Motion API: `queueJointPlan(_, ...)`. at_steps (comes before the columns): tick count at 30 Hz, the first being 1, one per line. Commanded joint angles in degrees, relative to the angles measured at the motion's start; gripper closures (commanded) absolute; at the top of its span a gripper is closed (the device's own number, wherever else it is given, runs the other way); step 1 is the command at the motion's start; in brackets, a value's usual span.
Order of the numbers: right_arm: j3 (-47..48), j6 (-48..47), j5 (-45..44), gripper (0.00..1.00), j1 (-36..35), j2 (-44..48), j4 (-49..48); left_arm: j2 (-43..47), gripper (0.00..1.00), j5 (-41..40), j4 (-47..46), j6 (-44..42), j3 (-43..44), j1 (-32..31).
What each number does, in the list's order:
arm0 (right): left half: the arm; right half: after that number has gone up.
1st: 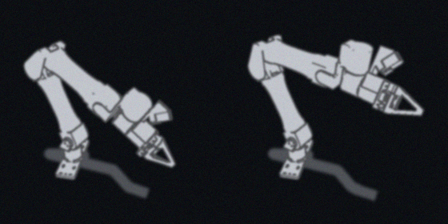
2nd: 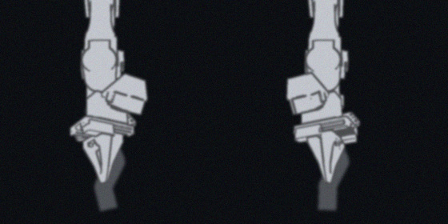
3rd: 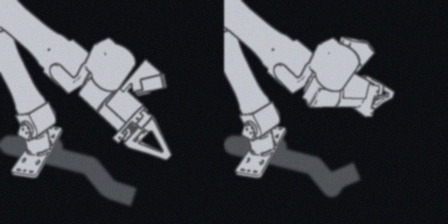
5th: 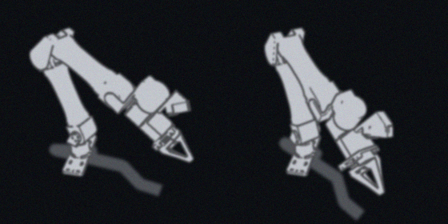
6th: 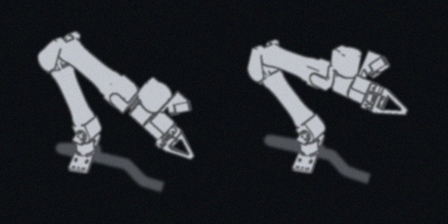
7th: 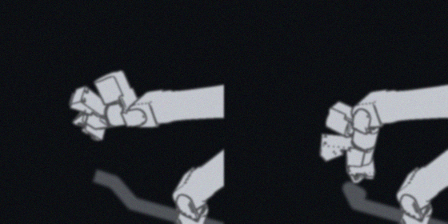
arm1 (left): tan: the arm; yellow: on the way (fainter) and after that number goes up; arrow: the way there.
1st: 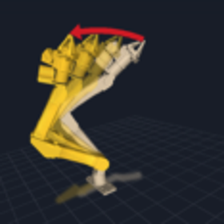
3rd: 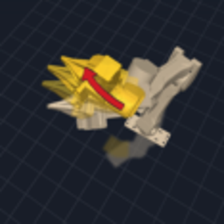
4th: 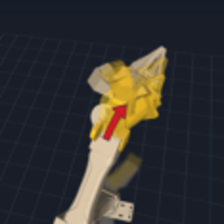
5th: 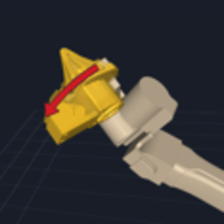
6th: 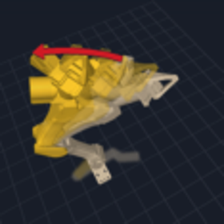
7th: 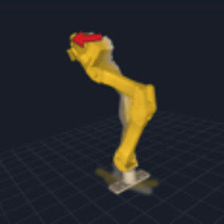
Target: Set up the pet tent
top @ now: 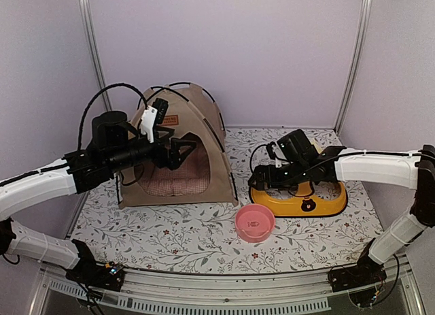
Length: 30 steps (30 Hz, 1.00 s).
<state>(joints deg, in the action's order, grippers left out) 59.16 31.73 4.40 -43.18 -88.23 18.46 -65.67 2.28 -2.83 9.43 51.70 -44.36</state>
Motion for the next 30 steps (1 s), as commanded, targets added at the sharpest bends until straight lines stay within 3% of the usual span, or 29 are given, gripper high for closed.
queueJointPlan(1, -3.31, 2.57, -2.58, 0.01, -3.16, 4.23, 4.73, 0.01, 0.01, -0.68, -2.03, -1.12, 0.12, -0.83)
queueJointPlan(18, -12.34, 8.70, -2.95, 0.02, -10.52, 11.53, 12.27, -0.74, 0.01, 0.19, -3.61, -1.39, -0.63, -0.86)
queueJointPlan(30, -11.39, 11.61, -8.39, 0.25, -10.60, 4.20, 6.99, 0.69, 0.01, -0.78, -2.82, -1.17, -1.49, -0.84)
